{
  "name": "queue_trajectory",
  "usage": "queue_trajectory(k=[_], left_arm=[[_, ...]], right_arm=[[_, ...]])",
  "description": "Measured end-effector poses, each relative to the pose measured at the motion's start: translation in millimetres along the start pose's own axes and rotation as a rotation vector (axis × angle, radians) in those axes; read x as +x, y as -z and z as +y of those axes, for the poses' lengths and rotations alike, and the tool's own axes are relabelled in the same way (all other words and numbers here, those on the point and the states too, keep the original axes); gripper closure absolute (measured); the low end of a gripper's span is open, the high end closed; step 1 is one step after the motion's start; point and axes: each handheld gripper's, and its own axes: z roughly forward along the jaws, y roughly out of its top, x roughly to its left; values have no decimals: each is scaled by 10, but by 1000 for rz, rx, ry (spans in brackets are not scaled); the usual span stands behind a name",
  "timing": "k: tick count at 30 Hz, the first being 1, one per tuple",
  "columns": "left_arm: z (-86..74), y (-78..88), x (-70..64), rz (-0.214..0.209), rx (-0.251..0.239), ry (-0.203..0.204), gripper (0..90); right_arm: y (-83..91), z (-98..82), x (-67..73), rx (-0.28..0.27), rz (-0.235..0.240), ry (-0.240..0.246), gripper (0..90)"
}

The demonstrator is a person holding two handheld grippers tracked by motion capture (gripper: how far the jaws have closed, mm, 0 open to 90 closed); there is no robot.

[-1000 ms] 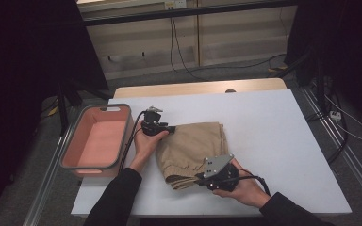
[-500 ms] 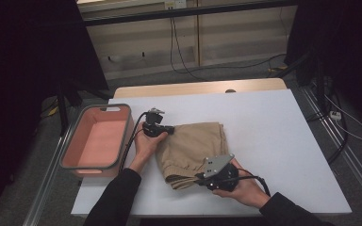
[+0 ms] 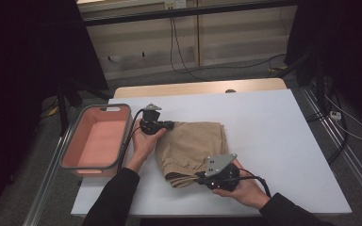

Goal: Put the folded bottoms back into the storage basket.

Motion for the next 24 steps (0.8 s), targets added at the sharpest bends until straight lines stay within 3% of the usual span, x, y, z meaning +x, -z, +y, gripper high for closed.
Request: queue_trajectory(k=[7,10,24], left_arm=[[61,107,-30,5,-33,-3,856],[115,184,-91,8,-56,-27,856],[246,448,-88,-30,-129,-43,858]], right_arm=[[29,18,0,-35,-4,-6,796],[21,29,17,-41,-6,2,796],[61,101,9,-104,-12,-1,798]])
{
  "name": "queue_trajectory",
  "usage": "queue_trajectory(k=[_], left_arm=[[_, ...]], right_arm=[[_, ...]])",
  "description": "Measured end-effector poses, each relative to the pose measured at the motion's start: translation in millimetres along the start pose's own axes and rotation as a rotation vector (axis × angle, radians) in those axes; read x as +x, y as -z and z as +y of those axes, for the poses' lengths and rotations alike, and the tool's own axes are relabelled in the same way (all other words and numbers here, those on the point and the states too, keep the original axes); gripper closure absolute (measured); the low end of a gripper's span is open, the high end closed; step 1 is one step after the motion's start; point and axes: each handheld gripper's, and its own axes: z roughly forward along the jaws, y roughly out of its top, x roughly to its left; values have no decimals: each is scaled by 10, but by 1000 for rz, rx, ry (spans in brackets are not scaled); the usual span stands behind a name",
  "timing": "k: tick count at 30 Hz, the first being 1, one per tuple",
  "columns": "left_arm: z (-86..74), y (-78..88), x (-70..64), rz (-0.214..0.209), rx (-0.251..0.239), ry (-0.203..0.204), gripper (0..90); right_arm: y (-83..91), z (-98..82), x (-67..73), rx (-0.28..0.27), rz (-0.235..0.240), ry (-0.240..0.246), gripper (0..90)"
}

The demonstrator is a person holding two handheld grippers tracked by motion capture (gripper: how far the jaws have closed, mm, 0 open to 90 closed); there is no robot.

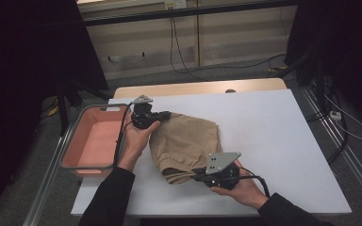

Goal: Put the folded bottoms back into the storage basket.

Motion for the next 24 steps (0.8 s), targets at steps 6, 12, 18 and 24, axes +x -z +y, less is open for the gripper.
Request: queue_trajectory(k=[6,12,18,24], left_arm=[[44,85,18,0,-28,1,859],[83,178,32,21,-50,-10,859],[118,256,53,23,-72,-16,860],[161,345,76,17,-94,-18,860]], right_arm=[[-12,48,7,-19,-3,5,798],[-36,113,6,-52,-17,6,798],[-47,159,1,-63,-18,10,798],[-55,208,-3,-78,-16,13,798]])
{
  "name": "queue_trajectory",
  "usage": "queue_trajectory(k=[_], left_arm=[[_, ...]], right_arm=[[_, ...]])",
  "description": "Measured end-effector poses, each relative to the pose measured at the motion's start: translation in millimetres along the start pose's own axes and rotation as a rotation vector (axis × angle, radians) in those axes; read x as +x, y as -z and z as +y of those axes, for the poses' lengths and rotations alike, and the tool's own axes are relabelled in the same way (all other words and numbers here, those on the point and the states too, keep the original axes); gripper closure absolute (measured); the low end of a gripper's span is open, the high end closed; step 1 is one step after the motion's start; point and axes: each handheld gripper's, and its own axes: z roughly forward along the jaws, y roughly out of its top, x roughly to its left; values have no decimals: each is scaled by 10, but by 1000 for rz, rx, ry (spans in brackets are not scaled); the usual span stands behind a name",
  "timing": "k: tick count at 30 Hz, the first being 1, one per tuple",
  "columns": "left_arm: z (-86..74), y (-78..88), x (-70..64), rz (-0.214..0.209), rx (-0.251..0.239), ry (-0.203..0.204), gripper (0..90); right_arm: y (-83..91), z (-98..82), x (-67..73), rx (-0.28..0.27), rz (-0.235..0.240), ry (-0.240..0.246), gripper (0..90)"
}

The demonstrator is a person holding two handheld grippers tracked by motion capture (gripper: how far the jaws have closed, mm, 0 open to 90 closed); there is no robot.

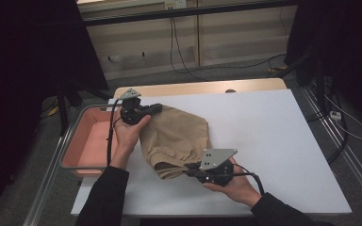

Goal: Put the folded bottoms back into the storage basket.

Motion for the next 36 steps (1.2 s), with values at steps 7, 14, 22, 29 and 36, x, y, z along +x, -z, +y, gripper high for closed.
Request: queue_trajectory(k=[7,14,22,29,36], left_arm=[[48,95,14,-2,-34,3,860],[81,135,46,-3,-45,5,861],[132,285,138,18,-71,24,861],[262,480,194,53,-72,-9,862],[300,590,274,77,-77,-5,862]], right_arm=[[-31,73,8,-14,2,13,799],[-102,142,8,-22,8,24,799],[-184,258,12,-42,11,36,799],[-292,385,3,-75,30,38,799],[-368,491,-20,-86,42,48,799]])
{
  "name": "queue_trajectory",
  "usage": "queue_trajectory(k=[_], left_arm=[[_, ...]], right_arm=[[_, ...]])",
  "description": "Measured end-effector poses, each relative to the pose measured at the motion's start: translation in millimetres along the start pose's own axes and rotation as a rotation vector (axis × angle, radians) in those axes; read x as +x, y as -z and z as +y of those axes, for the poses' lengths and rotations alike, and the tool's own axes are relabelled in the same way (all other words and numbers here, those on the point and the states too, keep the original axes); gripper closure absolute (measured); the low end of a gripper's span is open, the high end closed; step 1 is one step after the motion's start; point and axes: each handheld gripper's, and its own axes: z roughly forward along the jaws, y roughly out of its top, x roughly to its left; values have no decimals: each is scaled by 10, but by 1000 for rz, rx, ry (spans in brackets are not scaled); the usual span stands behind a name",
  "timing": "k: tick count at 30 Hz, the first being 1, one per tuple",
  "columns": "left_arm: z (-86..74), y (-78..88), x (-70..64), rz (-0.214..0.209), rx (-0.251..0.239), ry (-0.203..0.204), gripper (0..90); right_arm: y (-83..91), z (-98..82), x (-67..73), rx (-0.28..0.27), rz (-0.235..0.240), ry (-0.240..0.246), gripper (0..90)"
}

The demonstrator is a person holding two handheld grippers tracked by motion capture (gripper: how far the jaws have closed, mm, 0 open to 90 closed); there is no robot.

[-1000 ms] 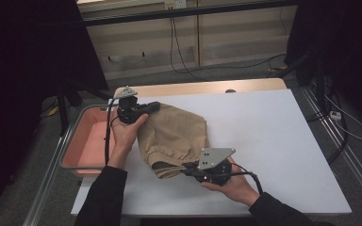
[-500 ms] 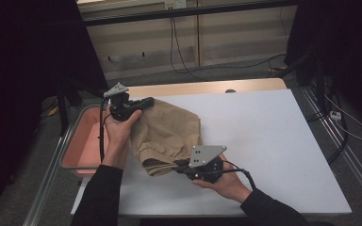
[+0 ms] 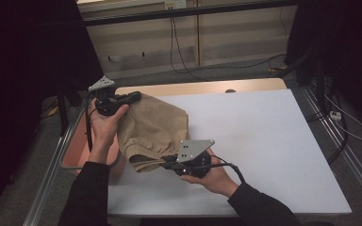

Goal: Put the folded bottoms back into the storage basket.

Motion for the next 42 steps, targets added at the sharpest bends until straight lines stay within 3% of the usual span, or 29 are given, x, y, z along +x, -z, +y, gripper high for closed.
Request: queue_trajectory(k=[7,15,28,42], left_arm=[[29,119,111,25,-14,23,862],[71,224,180,51,-26,21,863],[157,465,290,97,-36,6,863],[204,687,467,143,-60,36,864]], right_arm=[[-137,139,-37,2,8,6,799],[-272,246,-41,11,11,26,799],[-436,430,-58,-17,35,45,800],[-608,659,-120,-30,69,73,800]])
